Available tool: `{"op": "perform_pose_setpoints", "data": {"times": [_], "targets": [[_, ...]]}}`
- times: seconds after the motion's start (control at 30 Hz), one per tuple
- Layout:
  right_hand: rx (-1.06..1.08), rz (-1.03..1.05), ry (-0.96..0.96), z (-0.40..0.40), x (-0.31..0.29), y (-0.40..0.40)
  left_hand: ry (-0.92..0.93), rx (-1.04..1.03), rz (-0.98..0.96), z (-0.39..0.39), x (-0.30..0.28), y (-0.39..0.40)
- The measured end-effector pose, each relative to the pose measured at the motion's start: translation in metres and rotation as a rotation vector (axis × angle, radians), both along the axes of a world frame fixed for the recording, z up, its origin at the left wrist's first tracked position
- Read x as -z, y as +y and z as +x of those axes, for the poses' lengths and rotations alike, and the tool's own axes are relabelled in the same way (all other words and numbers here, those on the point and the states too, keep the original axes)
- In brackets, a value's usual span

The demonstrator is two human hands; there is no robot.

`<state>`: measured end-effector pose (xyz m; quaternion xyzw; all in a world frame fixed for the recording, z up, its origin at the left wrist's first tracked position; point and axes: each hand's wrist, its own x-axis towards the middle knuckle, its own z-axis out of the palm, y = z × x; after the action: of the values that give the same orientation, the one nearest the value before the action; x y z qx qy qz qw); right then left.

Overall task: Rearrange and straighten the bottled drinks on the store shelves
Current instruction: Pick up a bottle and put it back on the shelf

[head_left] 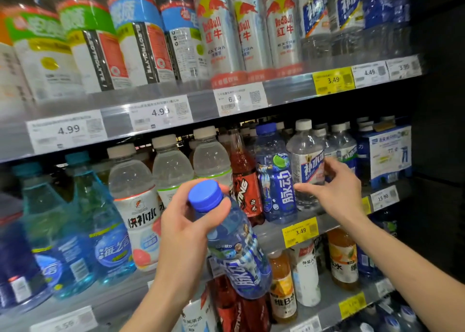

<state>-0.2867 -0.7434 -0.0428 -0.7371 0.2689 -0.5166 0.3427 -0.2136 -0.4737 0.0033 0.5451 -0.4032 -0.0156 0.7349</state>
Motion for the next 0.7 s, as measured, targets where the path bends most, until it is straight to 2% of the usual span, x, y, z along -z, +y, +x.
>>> {"op": "perform_pose_setpoints", "data": {"times": [0.1,0.33,0.43,0.53,0.63,0.7], "targets": [[-0.007,0.036,-0.063,0.002,0.004,0.001,0.014,0.010,-0.001,0.004,-0.002,0.002],[0.107,-0.048,0.048,0.001,0.015,0.004,0.030,-0.002,0.005,0.010,-0.007,0.006],[0.143,-0.126,-0.015,-0.007,0.016,0.035,0.041,-0.007,0.003,0.011,-0.009,0.013],[-0.077,-0.274,-0.113,-0.016,0.013,0.089,0.056,-0.003,0.000,0.012,-0.011,0.022],[-0.557,-0.204,0.110,-0.016,0.007,0.145,0.052,0.004,0.036,0.013,-0.013,0.034],[-0.738,-0.157,0.280,-0.007,0.009,0.171,0.057,0.010,0.052,0.013,-0.014,0.044]]}}
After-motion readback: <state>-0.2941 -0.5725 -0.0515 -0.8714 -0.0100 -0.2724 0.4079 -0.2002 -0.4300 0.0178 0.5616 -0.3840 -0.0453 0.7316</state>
